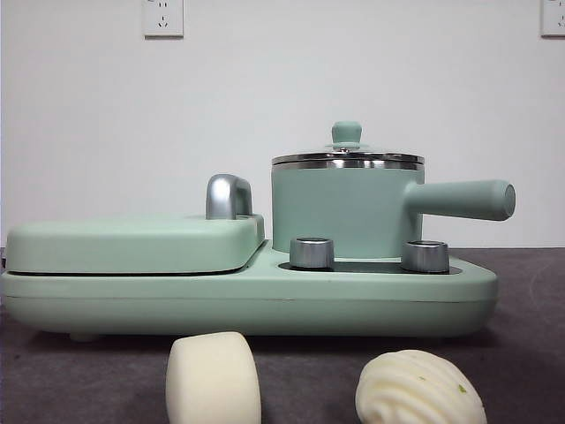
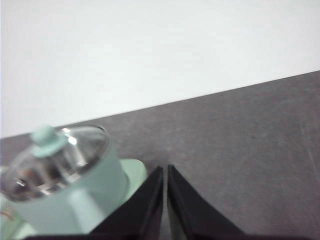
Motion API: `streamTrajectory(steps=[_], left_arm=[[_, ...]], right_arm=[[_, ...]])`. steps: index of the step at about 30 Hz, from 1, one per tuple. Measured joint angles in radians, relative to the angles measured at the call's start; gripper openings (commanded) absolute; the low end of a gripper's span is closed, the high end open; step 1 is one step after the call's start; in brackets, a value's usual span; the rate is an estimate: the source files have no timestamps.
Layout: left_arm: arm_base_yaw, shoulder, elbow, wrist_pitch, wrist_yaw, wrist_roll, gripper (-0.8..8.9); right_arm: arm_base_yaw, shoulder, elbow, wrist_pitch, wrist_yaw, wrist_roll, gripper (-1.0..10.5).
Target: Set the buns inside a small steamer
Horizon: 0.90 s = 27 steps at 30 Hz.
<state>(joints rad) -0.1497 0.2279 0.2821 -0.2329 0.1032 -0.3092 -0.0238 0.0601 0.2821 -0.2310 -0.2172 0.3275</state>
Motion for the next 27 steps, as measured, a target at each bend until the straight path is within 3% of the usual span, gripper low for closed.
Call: streamTrajectory(steps=[4,10,17,23,27], left_arm=[[-0.028,0.143,0.134,-0.018,0.033,-0.002,0.09],[-0.063,0.364,0.369,-0.106,0.143,0.019,0.08],[-0.095,0.58,0.576,-0.24,0.336,0.115,0.08],[-0.131,0.663,0.658,-0.301,0.537,0.196,0.08],[-0.141,0.666,0.659,-0.303,0.558,0.216,0.1]], right_arm=[[0.018,0.085,0.141,-0.087,-0.051,0.019,0.1],[0.024,0.254,0.363,-0.262,-0.2,0.002,0.1],[0.025,0.43,0.556,-0.441,-0.389,-0.109,0.1],[0.025,0.496,0.606,-0.462,-0.518,-0.201,0.1],[0.025,0.498,0.606,-0.461,-0.528,-0.239,0.1]])
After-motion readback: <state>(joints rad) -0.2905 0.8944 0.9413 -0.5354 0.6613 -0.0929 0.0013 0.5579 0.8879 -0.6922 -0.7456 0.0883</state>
